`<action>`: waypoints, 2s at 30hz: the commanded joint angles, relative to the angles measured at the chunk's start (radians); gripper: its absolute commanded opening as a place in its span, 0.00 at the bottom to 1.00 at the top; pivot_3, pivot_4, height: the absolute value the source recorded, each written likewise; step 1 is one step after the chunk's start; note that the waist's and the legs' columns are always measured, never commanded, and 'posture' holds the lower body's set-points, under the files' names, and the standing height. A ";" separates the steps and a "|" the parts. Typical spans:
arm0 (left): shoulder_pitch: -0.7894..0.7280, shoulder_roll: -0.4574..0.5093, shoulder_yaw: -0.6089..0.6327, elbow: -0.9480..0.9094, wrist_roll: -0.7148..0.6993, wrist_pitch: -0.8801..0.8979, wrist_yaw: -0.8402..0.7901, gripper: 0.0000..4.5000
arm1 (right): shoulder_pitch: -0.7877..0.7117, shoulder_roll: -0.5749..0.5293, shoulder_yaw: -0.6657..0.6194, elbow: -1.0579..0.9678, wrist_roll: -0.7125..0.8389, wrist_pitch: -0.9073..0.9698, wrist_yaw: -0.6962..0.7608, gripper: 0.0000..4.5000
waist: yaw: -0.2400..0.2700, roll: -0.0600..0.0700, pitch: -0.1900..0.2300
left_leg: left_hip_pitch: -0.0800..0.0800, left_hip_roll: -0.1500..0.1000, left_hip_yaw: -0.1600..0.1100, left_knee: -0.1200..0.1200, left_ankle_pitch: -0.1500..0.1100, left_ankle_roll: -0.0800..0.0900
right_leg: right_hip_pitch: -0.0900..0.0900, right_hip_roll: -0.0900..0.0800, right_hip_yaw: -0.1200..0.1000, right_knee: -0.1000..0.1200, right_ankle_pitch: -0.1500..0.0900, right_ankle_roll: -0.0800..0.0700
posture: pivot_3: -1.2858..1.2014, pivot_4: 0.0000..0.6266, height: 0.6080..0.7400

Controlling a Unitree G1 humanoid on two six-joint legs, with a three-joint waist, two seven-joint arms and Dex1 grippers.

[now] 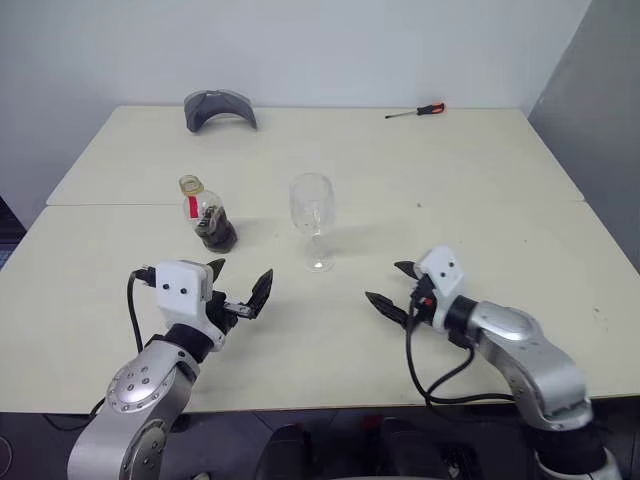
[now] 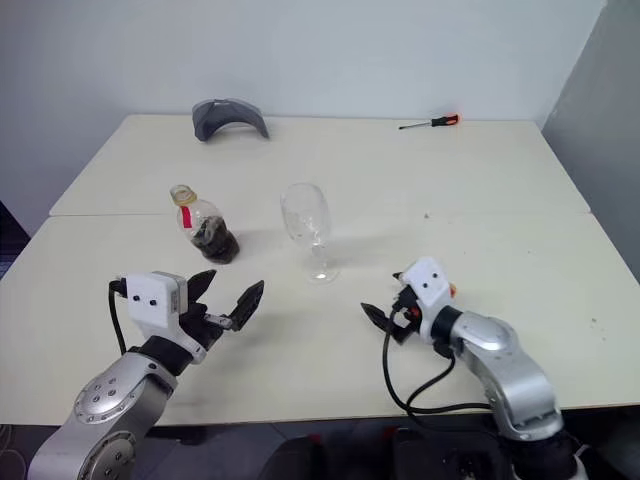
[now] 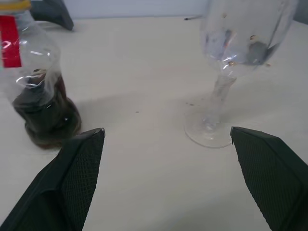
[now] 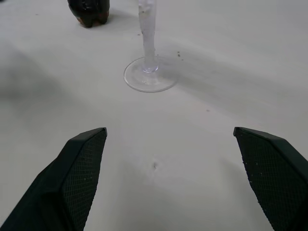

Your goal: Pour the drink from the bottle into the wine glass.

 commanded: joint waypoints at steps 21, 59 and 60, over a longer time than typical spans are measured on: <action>-0.118 -0.033 0.058 0.225 0.221 -0.178 0.064 1.00 | 0.090 -0.174 -0.162 -0.273 0.417 0.053 0.063 1.00 | 0.012 -0.001 0.000 | 0.000 0.000 0.000 0.001 0.000 0.000 | 0.001 0.001 0.000 -0.001 0.000 0.000 | 0.52 0.24 1.00; -0.378 0.063 0.107 0.547 0.209 -0.280 -0.069 1.00 | 0.054 -0.219 -0.185 -0.259 0.591 0.045 -0.117 1.00 | 0.021 -0.001 0.000 | -0.001 0.000 -0.001 0.002 0.000 0.000 | 0.001 0.001 -0.001 0.000 0.000 0.000 | 0.52 0.24 1.00; -0.376 0.062 0.104 0.547 0.203 -0.278 -0.076 1.00 | 0.054 -0.221 -0.184 -0.258 0.590 0.044 -0.115 1.00 | 0.021 -0.001 0.000 | -0.001 0.000 0.000 0.002 0.000 0.000 | 0.001 0.001 -0.001 0.000 0.000 0.000 | 0.52 0.24 1.00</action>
